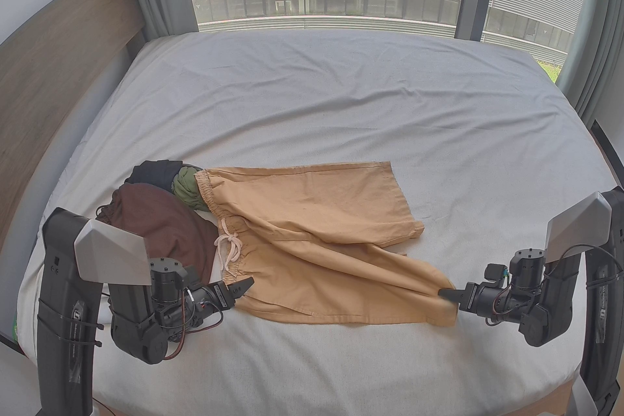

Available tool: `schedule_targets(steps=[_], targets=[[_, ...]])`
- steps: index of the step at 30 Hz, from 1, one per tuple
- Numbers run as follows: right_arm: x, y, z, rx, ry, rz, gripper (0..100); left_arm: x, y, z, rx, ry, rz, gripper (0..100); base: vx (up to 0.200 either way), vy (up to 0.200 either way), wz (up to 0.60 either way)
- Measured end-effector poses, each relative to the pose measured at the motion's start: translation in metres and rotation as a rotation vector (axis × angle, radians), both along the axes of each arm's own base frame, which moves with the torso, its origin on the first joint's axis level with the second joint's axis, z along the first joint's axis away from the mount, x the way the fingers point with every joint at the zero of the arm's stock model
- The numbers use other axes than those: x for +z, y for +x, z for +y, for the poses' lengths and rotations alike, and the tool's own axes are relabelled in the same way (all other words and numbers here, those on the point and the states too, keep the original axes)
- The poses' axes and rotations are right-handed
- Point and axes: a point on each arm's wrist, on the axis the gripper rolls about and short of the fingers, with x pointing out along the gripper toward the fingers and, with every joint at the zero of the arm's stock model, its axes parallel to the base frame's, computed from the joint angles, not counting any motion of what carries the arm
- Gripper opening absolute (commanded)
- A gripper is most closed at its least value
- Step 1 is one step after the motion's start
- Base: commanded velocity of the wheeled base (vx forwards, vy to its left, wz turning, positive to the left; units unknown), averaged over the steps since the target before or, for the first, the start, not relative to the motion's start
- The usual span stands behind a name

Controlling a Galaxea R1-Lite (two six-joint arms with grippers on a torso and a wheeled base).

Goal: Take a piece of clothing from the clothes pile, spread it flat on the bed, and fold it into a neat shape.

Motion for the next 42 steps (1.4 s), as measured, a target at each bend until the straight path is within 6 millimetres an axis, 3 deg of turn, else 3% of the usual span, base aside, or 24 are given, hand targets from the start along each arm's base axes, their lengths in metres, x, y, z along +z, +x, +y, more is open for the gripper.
schedule_targets(steps=[19,32,42], targets=[[-0.001,-0.007,-0.001,0.002,-0.009,0.023,0,0.008,-0.024,0.005,0.0,0.018,0.052,0,0.0,0.0,0.0],[-0.002,-0.031,0.0,0.056,-0.071,0.061,0,0.035,-0.069,0.037,-0.009,0.038,0.128,0,0.0,0.0,0.0],[-0.001,-0.044,0.002,0.083,-0.092,0.088,0,0.031,-0.081,0.046,-0.025,0.084,0.163,0,0.0,0.0,0.0]])
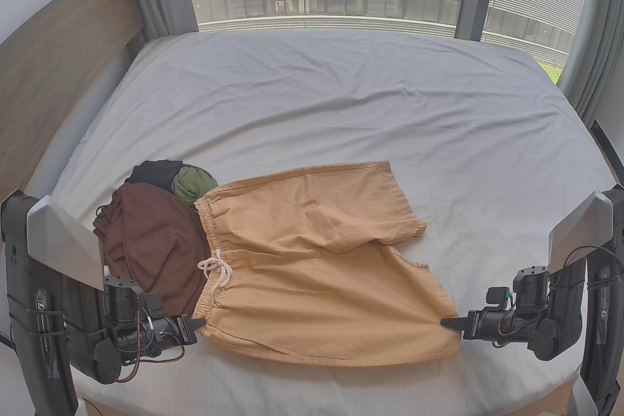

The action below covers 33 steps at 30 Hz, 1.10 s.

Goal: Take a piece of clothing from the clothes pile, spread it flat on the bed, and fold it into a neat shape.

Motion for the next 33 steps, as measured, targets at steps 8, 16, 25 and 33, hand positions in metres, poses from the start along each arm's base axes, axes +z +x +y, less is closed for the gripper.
schedule_targets(steps=[8,16,25,33], targets=[[0.0,0.001,-0.001,0.005,-0.01,-0.012,100,-0.001,-0.002,0.0,0.001,0.001,0.012,100,0.0,0.0,0.0],[0.002,0.009,0.0,0.006,-0.002,-0.048,100,0.007,0.001,0.0,0.005,-0.011,-0.024,100,0.0,0.0,0.0],[0.006,0.05,0.002,-0.043,0.074,-0.146,100,0.031,0.017,-0.006,0.003,-0.062,-0.154,100,0.0,0.0,0.0],[0.004,0.085,0.009,-0.095,0.176,-0.17,100,0.034,0.025,-0.009,0.007,-0.089,-0.179,100,0.0,0.0,0.0]])
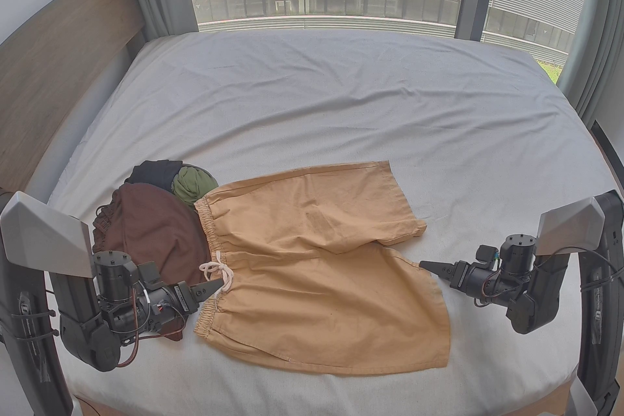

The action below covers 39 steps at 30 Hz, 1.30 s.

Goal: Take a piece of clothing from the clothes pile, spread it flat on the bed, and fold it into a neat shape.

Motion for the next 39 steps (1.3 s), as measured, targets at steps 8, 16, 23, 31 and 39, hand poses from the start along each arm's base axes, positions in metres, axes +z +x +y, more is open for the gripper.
schedule_targets(steps=[8,16,23,31,39], targets=[[-0.013,0.014,0.005,0.009,0.006,-0.018,100,-0.002,0.001,-0.001,-0.002,-0.001,0.005,100,0.0,0.0,0.0],[-0.021,0.019,0.01,0.019,0.006,-0.025,0,-0.005,0.001,-0.001,-0.004,0.001,0.013,100,0.0,0.0,0.0],[-0.027,0.021,0.012,0.02,0.005,-0.015,0,-0.007,0.001,-0.001,-0.006,0.003,0.02,100,0.0,0.0,0.0],[-0.027,0.022,0.008,0.011,0.007,-0.019,0,-0.012,0.002,-0.003,-0.014,0.009,0.031,100,0.0,0.0,0.0],[-0.01,0.026,-0.011,-0.039,0.009,-0.065,0,-0.014,0.002,-0.003,-0.014,0.01,0.039,100,0.0,0.0,0.0]])
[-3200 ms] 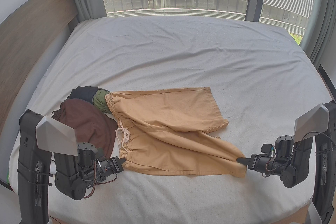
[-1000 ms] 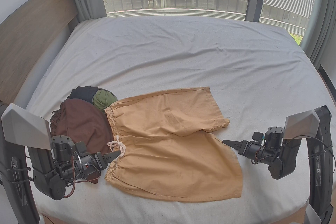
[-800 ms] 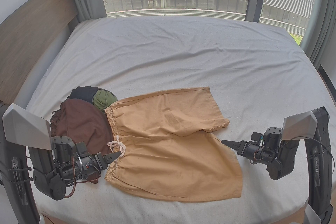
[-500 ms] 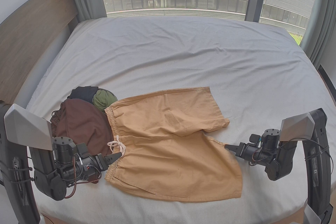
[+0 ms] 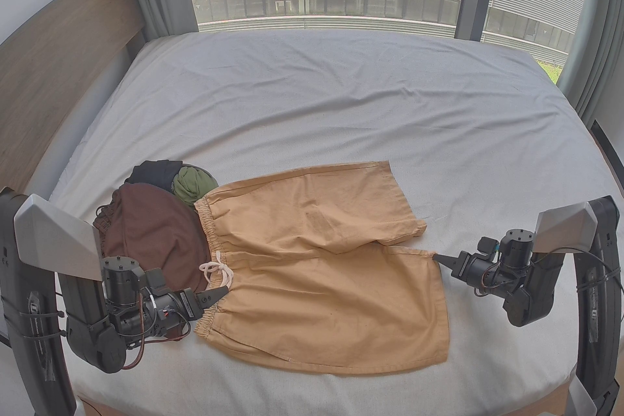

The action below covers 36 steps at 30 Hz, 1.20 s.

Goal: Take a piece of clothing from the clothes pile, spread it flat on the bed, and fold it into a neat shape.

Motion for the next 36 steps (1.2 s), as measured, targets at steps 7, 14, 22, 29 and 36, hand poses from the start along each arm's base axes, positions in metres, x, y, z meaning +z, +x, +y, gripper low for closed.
schedule_targets(steps=[7,14,22,29,36], targets=[[0.009,0.003,-0.01,-0.026,-0.006,-0.033,0,-0.001,0.0,0.0,0.001,0.002,0.001,100,0.0,0.0,0.0],[0.009,0.003,-0.013,-0.036,-0.01,-0.034,0,-0.003,0.003,0.001,0.009,0.007,-0.001,100,0.0,0.0,0.0],[0.008,0.002,-0.009,-0.02,-0.029,-0.044,100,-0.004,0.001,0.001,0.013,0.005,0.009,100,0.0,0.0,0.0],[0.009,-0.002,-0.009,-0.013,-0.054,-0.051,100,-0.005,-0.008,0.003,0.015,0.009,0.046,100,0.0,0.0,0.0],[0.017,-0.009,-0.011,-0.007,-0.081,-0.065,100,-0.01,-0.021,0.005,0.017,0.024,0.113,100,0.0,0.0,0.0]])
